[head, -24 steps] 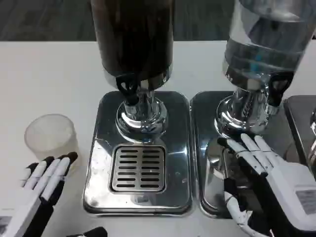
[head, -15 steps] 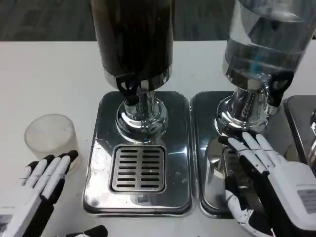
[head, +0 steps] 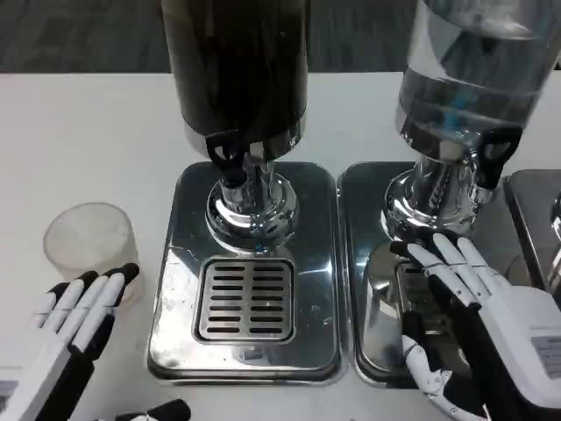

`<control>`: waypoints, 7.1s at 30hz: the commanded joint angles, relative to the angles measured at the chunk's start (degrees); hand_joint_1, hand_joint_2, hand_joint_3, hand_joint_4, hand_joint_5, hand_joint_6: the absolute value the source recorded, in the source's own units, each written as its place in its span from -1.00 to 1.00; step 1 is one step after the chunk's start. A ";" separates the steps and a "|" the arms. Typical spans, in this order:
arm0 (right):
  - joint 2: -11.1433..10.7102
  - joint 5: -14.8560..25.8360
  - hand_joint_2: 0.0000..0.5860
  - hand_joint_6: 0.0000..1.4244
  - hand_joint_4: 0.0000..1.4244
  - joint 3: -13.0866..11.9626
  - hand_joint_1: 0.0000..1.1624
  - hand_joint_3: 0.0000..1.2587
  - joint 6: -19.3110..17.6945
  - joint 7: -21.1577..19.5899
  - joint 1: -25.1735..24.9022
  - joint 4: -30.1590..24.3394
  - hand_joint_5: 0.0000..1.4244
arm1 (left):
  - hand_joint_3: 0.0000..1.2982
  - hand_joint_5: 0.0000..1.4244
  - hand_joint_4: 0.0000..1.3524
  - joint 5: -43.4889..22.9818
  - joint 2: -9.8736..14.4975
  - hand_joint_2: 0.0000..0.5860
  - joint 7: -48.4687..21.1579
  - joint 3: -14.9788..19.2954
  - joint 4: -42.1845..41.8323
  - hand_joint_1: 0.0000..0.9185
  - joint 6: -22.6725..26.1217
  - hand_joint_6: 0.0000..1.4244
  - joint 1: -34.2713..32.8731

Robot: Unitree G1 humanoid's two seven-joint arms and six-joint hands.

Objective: Grasp the cup under the faucet to collect the drink, then remove the cup.

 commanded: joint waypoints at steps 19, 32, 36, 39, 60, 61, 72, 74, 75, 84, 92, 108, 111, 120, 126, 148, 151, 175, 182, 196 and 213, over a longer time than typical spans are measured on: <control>0.11 1.97 0.98 -0.78 -0.92 -0.03 -0.22 -0.74 0.13 0.82 -0.59 -0.22 -0.98 | -1.00 -1.00 -1.00 -11.86 1.98 -0.88 1.35 4.69 10.69 -1.00 -7.73 -1.00 -9.46; 0.81 2.14 0.99 -0.77 -0.91 0.31 -0.24 -0.72 0.60 0.61 -0.26 -0.23 -0.97 | -1.00 -1.00 -1.00 -18.75 3.00 -1.00 -7.25 3.71 19.13 -1.00 -4.29 -1.00 -19.95; 0.97 2.27 0.99 -0.77 -0.91 0.29 -0.24 -0.72 0.80 0.66 -0.32 -0.29 -0.96 | -1.00 -1.00 -1.00 -18.82 3.27 -0.99 -8.14 3.64 20.98 -1.00 -3.17 -1.00 -22.23; 0.92 2.08 0.99 -0.77 -0.91 0.69 -0.24 -0.72 0.90 1.21 -0.58 -0.45 -0.96 | -1.00 -1.00 -1.00 -18.60 3.52 -0.99 -8.42 3.64 22.15 -1.00 -2.83 -1.00 -23.45; 4.41 -0.67 1.00 -0.77 -0.91 2.72 -0.24 -0.69 3.08 -0.48 -0.31 -1.05 -0.95 | -1.00 -1.00 -1.00 -16.81 7.83 -1.00 -6.28 0.07 38.44 -1.00 -7.83 -1.00 -31.63; 4.54 -0.72 1.00 -0.77 -0.91 2.73 -0.24 -0.69 3.13 -0.51 -0.33 -0.97 -0.95 | -1.00 -1.00 -1.00 -16.53 7.99 -1.00 -5.86 -0.20 39.38 -1.00 -8.33 -1.00 -31.79; 4.77 -0.89 1.00 -0.76 -0.89 3.49 -0.23 -0.69 3.59 -0.35 -0.65 -0.59 -0.95 | -1.00 -1.00 -1.00 -15.95 9.52 -1.00 -2.12 -1.17 45.85 -1.00 -9.78 -1.00 -32.29; 4.67 -0.88 1.00 -0.76 -0.89 3.56 -0.23 -0.69 3.52 -0.31 -0.72 -0.60 -0.95 | -1.00 -1.00 -1.00 -15.96 9.66 -1.00 -1.83 -1.34 46.99 -1.00 -9.87 -1.00 -32.72; 4.63 -0.94 1.00 -0.75 -0.89 3.57 -0.23 -0.69 3.52 -0.34 -0.81 -0.59 -0.95 | -1.00 -1.00 -1.00 -15.90 9.73 -1.00 -1.67 -1.46 47.47 -1.00 -9.92 -1.00 -32.95; 4.58 -0.82 1.00 -0.75 -0.89 3.71 -0.23 -0.69 3.52 -0.38 -0.60 -0.70 -0.95 | -1.00 -1.00 -1.00 -15.49 10.27 -1.00 -0.78 -3.69 52.82 -1.00 -10.25 -1.00 -36.34; 4.75 -1.02 1.00 -0.75 -0.89 3.78 -0.23 -0.69 3.48 -0.93 -0.44 -0.69 -0.93 | -1.00 -1.00 -1.00 -15.35 10.59 -0.98 -1.13 -6.26 57.47 -1.00 -11.10 -0.99 -39.82; 5.77 -1.89 1.00 -0.73 -0.88 5.46 -0.22 -0.69 3.93 -2.28 -0.68 0.06 -0.93 | -1.00 -1.00 -1.00 -12.93 12.09 -1.00 1.64 -10.97 61.10 -1.00 -12.37 -0.97 -44.54; 5.91 -2.39 1.00 -0.73 -0.88 5.82 -0.22 -0.69 3.99 -2.74 -0.88 0.29 -0.93 | -1.00 -1.00 -1.00 -12.03 12.49 -1.00 2.55 -11.97 61.65 -0.99 -12.33 -0.95 -45.36; 6.33 -2.47 1.00 -0.71 -0.88 6.26 -0.22 -0.68 3.95 -3.49 -1.29 0.98 -0.91 | -1.00 -1.00 -1.00 -10.42 12.69 -0.98 5.19 -14.34 64.30 -0.92 -13.00 -0.92 -47.73; 6.54 -2.60 1.00 -0.70 -0.88 6.40 -0.22 -0.67 4.17 -3.84 -1.06 0.97 -0.91 | -1.00 -1.00 -1.00 -10.14 12.13 -0.98 6.45 -15.85 67.09 -0.91 -14.16 -0.89 -49.13; 6.73 -2.06 1.00 -0.70 -0.87 6.59 -0.22 -0.67 4.33 -4.11 -1.71 1.66 -0.90 | -1.00 -1.00 -1.00 -10.77 10.37 -0.98 8.23 -18.91 72.23 -0.93 -17.08 -0.88 -51.25; 6.77 -1.78 1.00 -0.70 -0.87 6.66 -0.22 -0.67 4.33 -4.10 -1.73 1.82 -0.90 | -1.00 -1.00 -1.00 -10.76 9.89 -0.98 8.07 -19.29 72.85 -0.93 -17.07 -0.88 -51.97; 6.77 -0.91 1.00 -0.70 -0.86 6.39 -0.22 -0.67 4.67 -4.57 -1.16 1.94 -0.90 | -1.00 -0.91 -1.00 -9.95 7.44 -0.83 8.73 -22.75 75.97 -0.79 -15.65 -0.82 -55.95; 6.71 -0.52 1.00 -0.70 -0.86 6.37 -0.22 -0.67 4.86 -4.27 -1.28 1.89 -0.88 | -1.00 -0.88 -1.00 -9.93 7.89 -0.79 9.83 -23.42 75.70 -0.66 -16.10 -0.79 -56.22; 6.62 0.17 1.00 -0.70 -0.85 5.83 -0.23 -0.67 5.18 -3.66 -1.38 1.47 -0.88 | -1.00 -0.70 -1.00 -9.50 7.20 -0.57 11.63 -23.90 76.23 -0.62 -19.67 -0.63 -56.54; 6.15 1.80 1.00 -0.72 -0.83 5.44 -0.24 -0.67 5.02 -2.45 -1.18 0.96 -0.88 | -0.67 -0.12 -0.62 -8.28 7.00 -0.32 14.55 -24.41 76.89 -0.41 -21.90 0.03 -56.53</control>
